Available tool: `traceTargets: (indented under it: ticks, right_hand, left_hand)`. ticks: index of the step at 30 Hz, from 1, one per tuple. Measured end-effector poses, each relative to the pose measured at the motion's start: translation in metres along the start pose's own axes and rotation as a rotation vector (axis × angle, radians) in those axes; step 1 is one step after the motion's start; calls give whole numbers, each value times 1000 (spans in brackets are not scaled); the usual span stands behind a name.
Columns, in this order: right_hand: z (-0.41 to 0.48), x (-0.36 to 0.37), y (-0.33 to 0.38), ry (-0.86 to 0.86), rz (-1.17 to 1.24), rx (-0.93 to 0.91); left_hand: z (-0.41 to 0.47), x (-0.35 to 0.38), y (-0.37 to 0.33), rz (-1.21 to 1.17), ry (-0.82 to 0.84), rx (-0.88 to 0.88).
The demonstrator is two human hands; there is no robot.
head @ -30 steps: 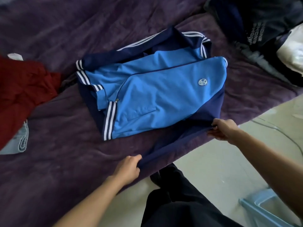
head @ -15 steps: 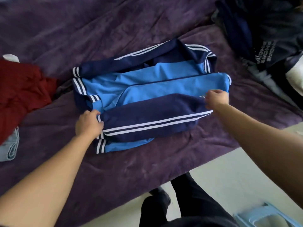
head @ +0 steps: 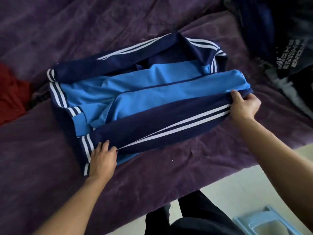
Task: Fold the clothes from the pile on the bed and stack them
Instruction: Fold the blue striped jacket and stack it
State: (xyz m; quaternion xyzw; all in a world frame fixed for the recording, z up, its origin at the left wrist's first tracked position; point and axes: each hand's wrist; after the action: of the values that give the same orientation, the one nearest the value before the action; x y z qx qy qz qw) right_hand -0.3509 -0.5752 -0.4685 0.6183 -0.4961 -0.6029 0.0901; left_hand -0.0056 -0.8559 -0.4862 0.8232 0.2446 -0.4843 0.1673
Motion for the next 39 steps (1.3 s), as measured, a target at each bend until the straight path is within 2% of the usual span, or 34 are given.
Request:
traceTargets:
  ticks: [2, 7, 8, 10, 11, 14, 16, 18, 21, 23, 24, 28, 31, 32, 34, 36, 38, 39]
  right_hand:
    - [11, 2, 4, -11, -42, -28]
    - [37, 13, -17, 189, -522, 183]
    - [40, 15, -10, 149, -607, 163]
    - [42, 25, 17, 48, -711, -93]
    - [39, 34, 33, 43, -700, -266]
    - [26, 76, 90, 203, -610, -715]
    - [14, 112, 126, 320, -586, -930]
    - [1, 146, 153, 418, -579, -1077]
    - [-3, 187, 169, 530, -671, -1133]
    - [2, 198, 166, 520, -743, -1126]
    - [5, 197, 163, 484, -720, -1132]
    - [15, 165, 146, 350, -285, -1171]
    - [14, 131, 128, 315, -154, -1263]
    - [11, 118, 117, 314, -172, -1280]
    - [4, 90, 88, 392, -226, -1332]
    - [-2, 65, 56, 562, -352, -1387]
    - [-11, 51, 34, 793, -614, -1329]
    - [-14, 48, 30, 886, -739, -1264]
  left_hand:
    - [1, -3, 1, -34, 26, -16]
    - [22, -11, 0, 22, 290, -54]
    - [26, -14, 0, 36, 332, -54]
    - [35, -25, 2, 48, 344, -57]
    - [43, -33, 4, 12, 285, -74]
    - [80, -67, 8, -199, -95, -173]
    - [117, -93, 14, -227, -320, -180]
    - [155, -115, 23, -197, -446, -146]
    - [209, -132, 34, -82, -389, -143]
    - [234, -133, 40, 14, -291, -176]
    - [243, -132, 40, 36, -298, -183]
    - [242, -136, 42, -78, -631, -158]
    - [202, -139, 43, -100, -791, 7]
    - [180, -135, 40, -74, -781, 75]
    - [133, -118, 36, -17, -660, 160]
    - [90, -93, 32, 60, -397, 165]
    - [64, -77, 23, 86, -141, 135]
    - [61, -75, 19, 59, -94, 138]
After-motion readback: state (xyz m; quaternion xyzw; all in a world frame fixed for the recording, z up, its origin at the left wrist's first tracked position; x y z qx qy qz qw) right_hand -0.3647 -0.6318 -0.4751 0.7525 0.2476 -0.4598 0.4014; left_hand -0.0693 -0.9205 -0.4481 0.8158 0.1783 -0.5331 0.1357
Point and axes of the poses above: each hand's wrist, its own z-axis towards the middle knuckle, its own x-axis out of the palm, y = z × x, and after that the axes turned 8 degrees about -y, right-handed
